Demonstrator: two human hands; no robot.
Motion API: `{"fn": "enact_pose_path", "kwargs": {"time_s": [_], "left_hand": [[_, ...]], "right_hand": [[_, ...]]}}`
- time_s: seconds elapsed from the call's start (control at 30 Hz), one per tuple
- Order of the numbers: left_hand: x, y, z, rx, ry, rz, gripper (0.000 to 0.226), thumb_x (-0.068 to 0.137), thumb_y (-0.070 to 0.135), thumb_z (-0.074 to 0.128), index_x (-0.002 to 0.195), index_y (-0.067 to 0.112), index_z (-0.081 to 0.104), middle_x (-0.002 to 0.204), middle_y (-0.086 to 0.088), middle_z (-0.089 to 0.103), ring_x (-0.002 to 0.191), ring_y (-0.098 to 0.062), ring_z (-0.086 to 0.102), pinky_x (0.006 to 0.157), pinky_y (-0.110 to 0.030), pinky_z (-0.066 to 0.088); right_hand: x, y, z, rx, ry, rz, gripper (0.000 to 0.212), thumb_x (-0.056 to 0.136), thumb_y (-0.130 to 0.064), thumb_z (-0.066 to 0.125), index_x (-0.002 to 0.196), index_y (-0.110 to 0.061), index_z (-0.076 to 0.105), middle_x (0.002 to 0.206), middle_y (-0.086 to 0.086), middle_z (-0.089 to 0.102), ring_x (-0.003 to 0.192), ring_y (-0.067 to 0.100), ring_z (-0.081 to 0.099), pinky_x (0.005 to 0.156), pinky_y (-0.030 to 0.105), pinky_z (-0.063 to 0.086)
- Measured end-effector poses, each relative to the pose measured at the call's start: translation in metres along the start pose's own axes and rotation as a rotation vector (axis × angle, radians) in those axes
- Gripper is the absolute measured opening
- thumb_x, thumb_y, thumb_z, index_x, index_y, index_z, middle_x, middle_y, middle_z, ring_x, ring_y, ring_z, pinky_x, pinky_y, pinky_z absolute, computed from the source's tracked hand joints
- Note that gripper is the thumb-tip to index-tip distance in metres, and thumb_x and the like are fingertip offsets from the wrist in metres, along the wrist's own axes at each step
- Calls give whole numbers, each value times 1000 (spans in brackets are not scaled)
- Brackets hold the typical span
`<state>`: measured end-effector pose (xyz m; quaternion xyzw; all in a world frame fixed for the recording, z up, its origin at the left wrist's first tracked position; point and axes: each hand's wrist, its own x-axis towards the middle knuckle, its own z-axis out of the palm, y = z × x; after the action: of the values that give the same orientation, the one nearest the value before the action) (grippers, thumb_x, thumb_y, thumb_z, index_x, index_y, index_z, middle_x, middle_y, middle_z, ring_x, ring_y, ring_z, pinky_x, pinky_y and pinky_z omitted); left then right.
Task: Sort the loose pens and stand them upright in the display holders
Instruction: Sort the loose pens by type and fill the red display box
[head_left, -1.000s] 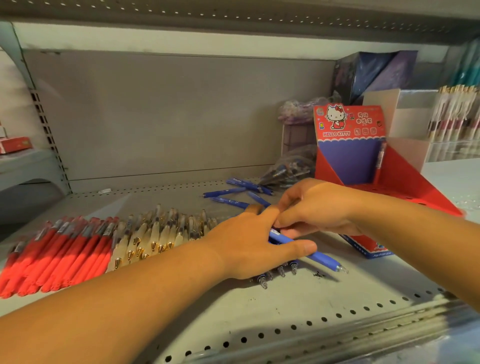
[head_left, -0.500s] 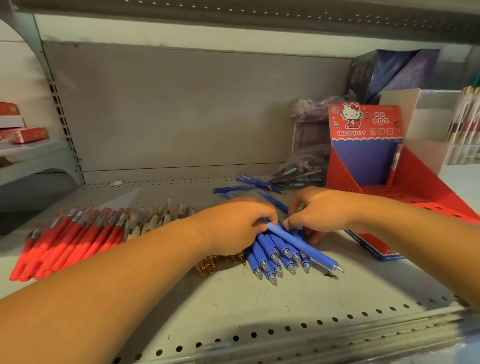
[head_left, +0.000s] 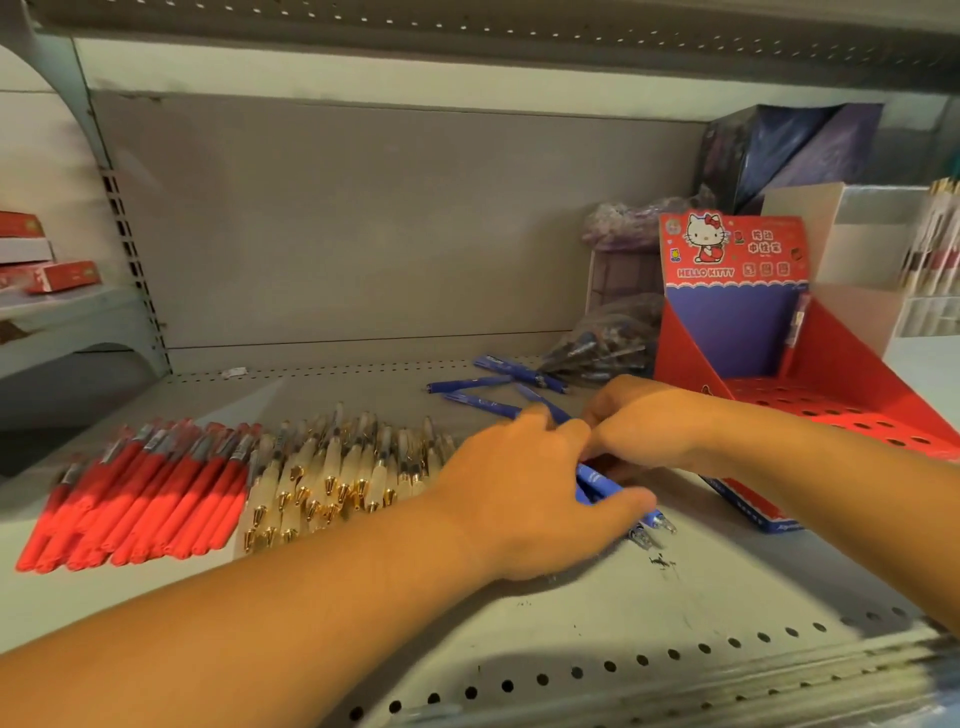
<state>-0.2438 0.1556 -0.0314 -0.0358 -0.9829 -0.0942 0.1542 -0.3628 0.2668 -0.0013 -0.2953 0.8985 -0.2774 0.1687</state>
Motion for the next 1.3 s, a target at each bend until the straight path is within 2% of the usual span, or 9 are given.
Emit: {"fn": "enact_pose_path", "kwargs": {"time_s": [0.1,0.23,0.33,0.53,0.7,0.9,1.0,1.13,1.3], "left_hand": [[0,2,1,33,-109,-9,60,72,91,41,85,32,31,86,8,40,73,-14,42,69,-33,37],[1,2,-1,-37,-164,-48,65,61,97,43,82,35,33,83,13,46,69,-5,42,58,-27,32],[3,-2,-1,20,-158,-35,69,64,95,43,90,31,39,82,13,44,74,-13,40,64,-32,33],[4,-15,-4,78,-112,31,57,80,83,41,96,29,44,85,11,53,71,-7,48,59,-27,36],[10,-17,-10,-24,-98,-4,63,72,90,40,99,34,49,90,15,55,77,-3,53,65,-27,46],[23,-60,-42,3,-106,-201,44,88,72,43,109,35,54,108,8,61,91,-8,55,77,-27,47],[19,-72,-41,-1,-205,-235,58,84,78,44,124,36,51,119,10,57,101,-10,55,76,-28,46],[15,-65,-24,-70,-282,-116,69,77,83,48,130,39,47,119,13,58,100,-7,57,88,-31,50],[14,-61,-19,-91,-290,-76,73,78,81,50,137,39,42,122,15,55,102,-7,55,91,-29,49]], "right_hand": [[2,2,-1,158,-31,26,19,88,3,53,95,7,70,90,22,74,78,28,74,68,31,62],[5,4,1,183,-42,22,18,91,1,54,94,7,71,86,21,74,70,24,71,69,32,62],[7,5,-1,154,-57,19,20,93,-4,53,94,2,72,93,21,74,74,25,72,69,32,62],[17,-8,-8,-108,-67,-8,25,93,5,43,101,-14,58,88,13,76,77,25,74,62,32,61],[41,-32,-13,-285,-18,-13,17,92,-4,56,100,-1,70,87,16,74,78,28,74,55,29,60],[87,-37,2,-641,138,-44,29,100,-18,49,121,-1,60,121,18,64,99,32,61,71,30,38],[102,-29,6,-674,144,-53,37,103,-30,45,125,-3,58,130,17,60,114,32,59,76,28,36],[112,-29,3,-733,118,-23,36,102,-34,47,118,-5,61,121,17,62,98,30,59,73,27,40],[118,-45,3,-616,79,-12,13,87,-10,54,75,-7,57,78,7,62,54,20,55,41,23,37]]}}
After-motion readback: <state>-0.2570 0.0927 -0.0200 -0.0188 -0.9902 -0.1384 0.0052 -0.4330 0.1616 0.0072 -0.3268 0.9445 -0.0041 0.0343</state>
